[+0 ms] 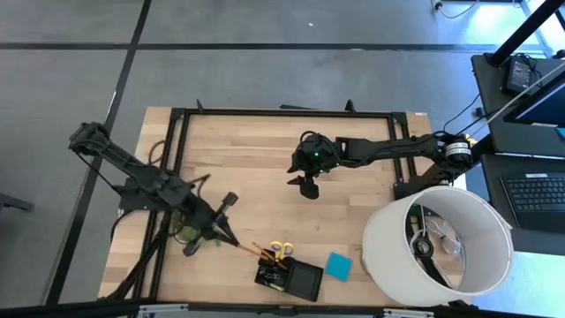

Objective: Pick and place office supplies into organizer
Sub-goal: Put the yellow pencil into the black desk organizer

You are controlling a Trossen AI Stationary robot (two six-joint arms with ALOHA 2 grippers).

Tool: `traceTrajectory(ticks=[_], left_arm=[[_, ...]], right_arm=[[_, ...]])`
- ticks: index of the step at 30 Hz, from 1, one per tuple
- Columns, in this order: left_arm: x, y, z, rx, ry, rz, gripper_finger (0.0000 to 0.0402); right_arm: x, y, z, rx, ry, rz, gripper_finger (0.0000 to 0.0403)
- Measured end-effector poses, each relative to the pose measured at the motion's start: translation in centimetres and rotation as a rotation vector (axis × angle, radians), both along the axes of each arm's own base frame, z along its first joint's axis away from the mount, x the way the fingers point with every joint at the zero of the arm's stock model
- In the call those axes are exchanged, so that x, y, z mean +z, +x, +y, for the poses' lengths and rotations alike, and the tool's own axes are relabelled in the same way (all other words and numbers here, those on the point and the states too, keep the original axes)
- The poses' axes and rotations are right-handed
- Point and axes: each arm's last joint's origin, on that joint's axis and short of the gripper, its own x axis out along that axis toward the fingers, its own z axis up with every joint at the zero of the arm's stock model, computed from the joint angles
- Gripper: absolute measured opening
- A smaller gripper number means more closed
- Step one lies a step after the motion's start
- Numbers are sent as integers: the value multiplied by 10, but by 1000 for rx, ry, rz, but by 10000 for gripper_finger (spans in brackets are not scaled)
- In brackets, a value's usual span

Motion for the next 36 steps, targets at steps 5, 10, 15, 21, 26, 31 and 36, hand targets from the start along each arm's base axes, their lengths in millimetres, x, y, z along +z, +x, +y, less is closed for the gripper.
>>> traceTrajectory(ticks=[5, 10, 15, 21, 26, 31, 36], left_arm=[[-14, 16, -9, -15, 33, 23, 1], [-28, 27, -14, -15, 52, 71, 1], [-41, 39, -17, 3, 67, 110, 1], [-55, 52, -16, -17, 58, 148, 1], [-64, 59, -15, 0, 60, 188, 1], [-74, 64, -17, 3, 60, 230, 1], [-89, 71, -20, 15, 58, 298, 1]], right_arm=[[0, 0, 0, -1, 1, 0, 200], [0, 0, 0, -14, 16, 3, 200], [0, 0, 0, -14, 16, 7, 200], [0, 0, 0, -13, 16, 7, 200], [-1, 0, 0, -13, 16, 9, 200], [-1, -1, 0, -12, 14, 10, 200], [-1, -1, 0, -11, 13, 10, 200]])
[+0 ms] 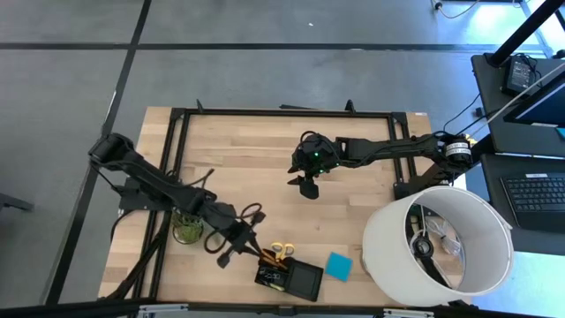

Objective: Pick and place office supplies into organizer
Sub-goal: Put the yellow pencil into the black desk organizer, then put the blue sticky notes into the black desk organizer

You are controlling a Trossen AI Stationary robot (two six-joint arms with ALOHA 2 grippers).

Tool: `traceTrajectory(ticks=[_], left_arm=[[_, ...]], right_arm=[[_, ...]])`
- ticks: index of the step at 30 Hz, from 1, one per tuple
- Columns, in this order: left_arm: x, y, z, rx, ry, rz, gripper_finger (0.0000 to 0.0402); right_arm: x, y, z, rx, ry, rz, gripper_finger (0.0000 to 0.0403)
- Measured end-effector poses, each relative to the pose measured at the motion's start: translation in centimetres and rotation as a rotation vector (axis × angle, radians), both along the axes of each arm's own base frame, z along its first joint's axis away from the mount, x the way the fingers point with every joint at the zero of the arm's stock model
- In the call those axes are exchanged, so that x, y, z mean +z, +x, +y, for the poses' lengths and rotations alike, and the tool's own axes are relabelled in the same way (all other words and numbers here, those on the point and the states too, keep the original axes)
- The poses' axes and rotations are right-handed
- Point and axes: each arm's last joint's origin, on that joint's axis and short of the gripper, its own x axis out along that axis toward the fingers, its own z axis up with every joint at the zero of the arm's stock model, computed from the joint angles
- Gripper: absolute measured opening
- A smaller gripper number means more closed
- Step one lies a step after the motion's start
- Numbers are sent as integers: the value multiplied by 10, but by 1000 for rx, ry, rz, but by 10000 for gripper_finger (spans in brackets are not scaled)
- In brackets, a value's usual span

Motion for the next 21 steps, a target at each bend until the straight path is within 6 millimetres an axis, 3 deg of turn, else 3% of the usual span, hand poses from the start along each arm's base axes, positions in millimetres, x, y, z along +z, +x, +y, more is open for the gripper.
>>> traceTrajectory(ticks=[8, 21], left_arm=[[-27, 10, -3, 27, -6, 117, 1], [-14, -2, 7, 71, -4, 176, 2]], right_arm=[[0, 0, 0, 0, 0, 0, 200], [-1, 0, 0, -1, 3, 8, 200]])
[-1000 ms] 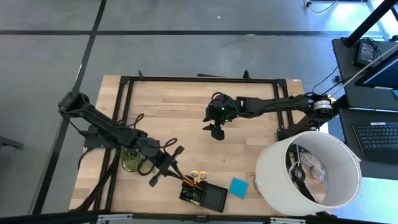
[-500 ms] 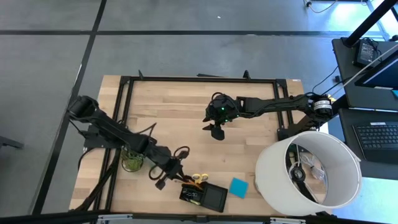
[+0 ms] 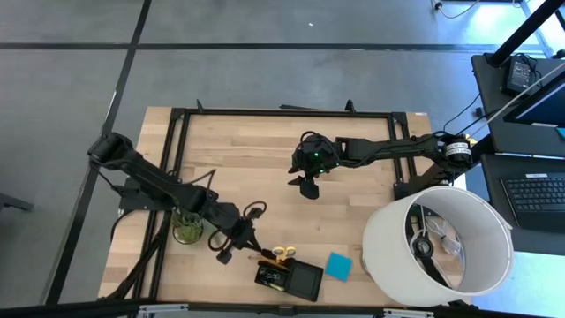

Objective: Pick and place office supplies into organizer
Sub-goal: Put the blue sticky notes into the black desk organizer

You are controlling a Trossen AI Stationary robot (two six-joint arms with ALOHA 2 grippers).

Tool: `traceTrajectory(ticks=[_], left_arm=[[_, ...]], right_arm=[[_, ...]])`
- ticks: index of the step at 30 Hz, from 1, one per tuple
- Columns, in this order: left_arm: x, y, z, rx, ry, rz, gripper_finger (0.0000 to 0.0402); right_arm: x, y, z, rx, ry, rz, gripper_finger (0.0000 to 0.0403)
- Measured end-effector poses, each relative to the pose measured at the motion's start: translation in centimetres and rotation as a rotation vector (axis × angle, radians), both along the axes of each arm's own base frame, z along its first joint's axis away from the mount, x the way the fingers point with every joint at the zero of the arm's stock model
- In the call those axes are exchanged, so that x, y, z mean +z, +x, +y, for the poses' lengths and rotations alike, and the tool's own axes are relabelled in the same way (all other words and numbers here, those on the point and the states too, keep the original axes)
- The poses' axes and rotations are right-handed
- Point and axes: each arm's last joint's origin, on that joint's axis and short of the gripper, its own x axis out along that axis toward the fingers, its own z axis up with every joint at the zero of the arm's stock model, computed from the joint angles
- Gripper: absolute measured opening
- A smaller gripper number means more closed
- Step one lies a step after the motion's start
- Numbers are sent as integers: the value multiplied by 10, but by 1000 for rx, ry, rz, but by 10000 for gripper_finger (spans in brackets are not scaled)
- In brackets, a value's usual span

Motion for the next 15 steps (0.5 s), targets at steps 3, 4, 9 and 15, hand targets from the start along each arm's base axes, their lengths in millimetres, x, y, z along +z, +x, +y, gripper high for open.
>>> traceTrajectory(ticks=[3, 4, 9, 15], left_arm=[[11, -7, 8, 38, 12, 2, 2], [14, -10, 11, 51, 18, -2, 2], [32, -22, 23, 80, 51, -41, 2], [53, -38, 41, 190, 152, -123, 3]], right_arm=[[0, 0, 0, 0, 0, 1, 200], [0, 0, 0, 0, 0, 1, 200], [0, 0, 0, -1, 1, 1, 200], [13, -3, 2, 32, 31, -29, 200]])
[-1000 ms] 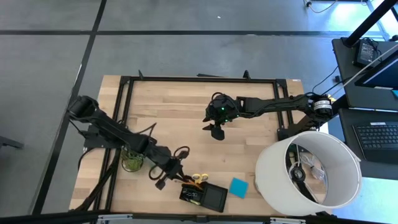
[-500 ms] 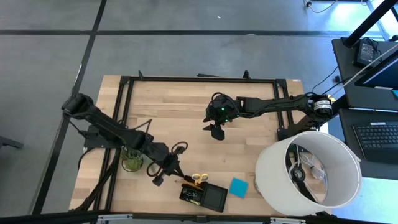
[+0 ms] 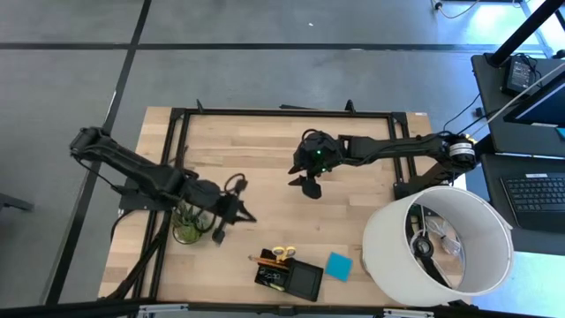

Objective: Pick and place office supplies into organizer
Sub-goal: Put the blue sticky notes into the black desk organizer

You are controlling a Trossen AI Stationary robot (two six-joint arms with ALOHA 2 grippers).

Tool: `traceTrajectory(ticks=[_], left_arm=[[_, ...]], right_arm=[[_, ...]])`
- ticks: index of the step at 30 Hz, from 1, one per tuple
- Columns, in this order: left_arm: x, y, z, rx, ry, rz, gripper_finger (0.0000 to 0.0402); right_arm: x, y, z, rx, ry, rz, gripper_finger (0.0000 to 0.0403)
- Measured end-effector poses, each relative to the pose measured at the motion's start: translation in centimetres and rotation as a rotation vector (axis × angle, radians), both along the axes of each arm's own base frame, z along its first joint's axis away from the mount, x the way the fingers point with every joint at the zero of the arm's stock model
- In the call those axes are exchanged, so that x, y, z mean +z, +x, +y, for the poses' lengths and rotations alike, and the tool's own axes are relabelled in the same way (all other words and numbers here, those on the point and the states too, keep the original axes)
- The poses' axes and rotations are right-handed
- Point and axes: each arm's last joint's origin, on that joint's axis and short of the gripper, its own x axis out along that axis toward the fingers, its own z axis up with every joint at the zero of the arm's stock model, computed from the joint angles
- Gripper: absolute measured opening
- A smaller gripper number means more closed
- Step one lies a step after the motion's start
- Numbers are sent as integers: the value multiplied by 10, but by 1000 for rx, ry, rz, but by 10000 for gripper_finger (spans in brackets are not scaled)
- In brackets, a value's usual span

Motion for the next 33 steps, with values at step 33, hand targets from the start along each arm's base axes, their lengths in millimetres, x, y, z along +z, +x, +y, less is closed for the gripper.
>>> traceTrajectory(ticks=[33], left_arm=[[-17, -11, 65, 454, 340, 238, 4]], right_arm=[[-13, -29, 41, 310, 153, 365, 200]])
